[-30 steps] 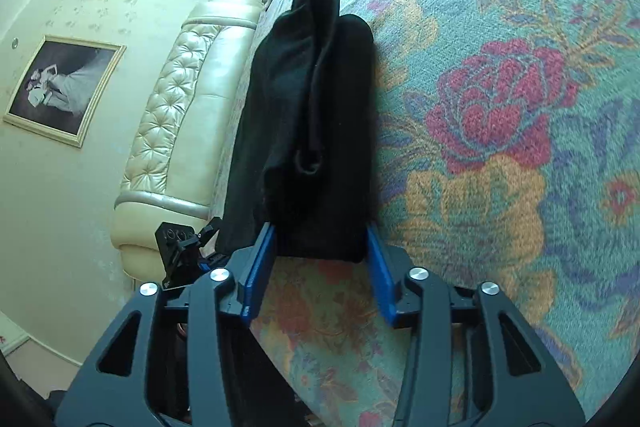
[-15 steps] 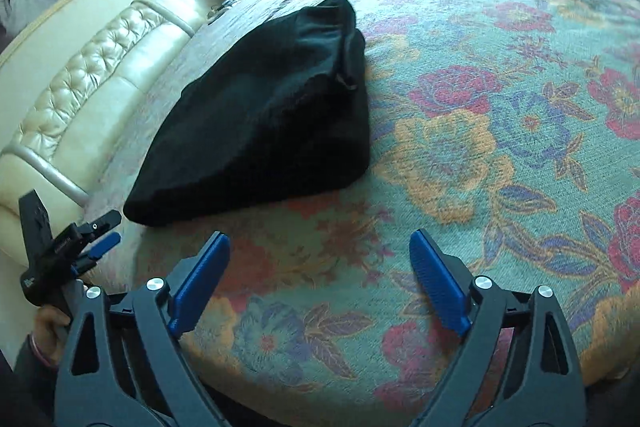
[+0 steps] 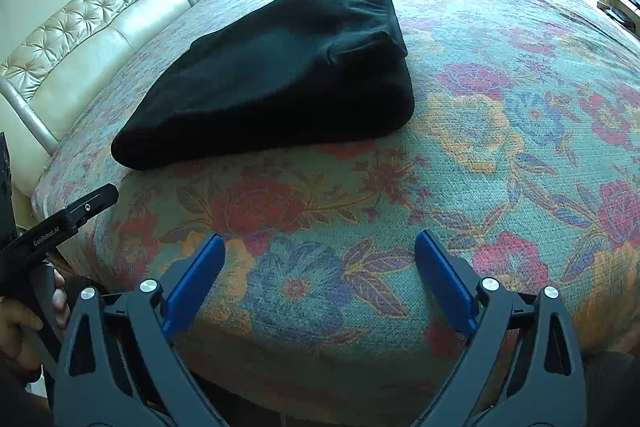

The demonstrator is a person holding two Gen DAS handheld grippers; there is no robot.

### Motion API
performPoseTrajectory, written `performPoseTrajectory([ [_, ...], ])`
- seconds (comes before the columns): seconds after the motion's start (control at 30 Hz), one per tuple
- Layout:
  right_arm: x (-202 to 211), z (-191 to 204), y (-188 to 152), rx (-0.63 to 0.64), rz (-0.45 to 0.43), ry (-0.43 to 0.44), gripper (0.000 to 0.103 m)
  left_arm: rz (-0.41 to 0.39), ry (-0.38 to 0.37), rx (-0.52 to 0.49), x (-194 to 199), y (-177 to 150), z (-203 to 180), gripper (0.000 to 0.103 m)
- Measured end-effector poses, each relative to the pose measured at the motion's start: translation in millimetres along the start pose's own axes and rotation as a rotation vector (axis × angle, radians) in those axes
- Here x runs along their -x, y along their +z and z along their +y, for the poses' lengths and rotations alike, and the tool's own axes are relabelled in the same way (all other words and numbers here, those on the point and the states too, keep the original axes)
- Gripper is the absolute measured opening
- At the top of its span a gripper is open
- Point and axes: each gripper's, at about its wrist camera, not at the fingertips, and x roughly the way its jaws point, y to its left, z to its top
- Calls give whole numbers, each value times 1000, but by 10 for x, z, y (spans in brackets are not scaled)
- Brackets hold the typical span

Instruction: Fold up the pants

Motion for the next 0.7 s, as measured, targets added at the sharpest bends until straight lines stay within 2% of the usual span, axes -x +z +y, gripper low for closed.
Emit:
performPoseTrajectory([
  [0.17, -4, 65, -22, 32, 0, -30, 96, -1, 14, -17, 9, -34, -48, 86],
  [0.7, 1, 78, -25, 39, 4, -41, 96, 1, 14, -19, 42, -88, -124, 86],
])
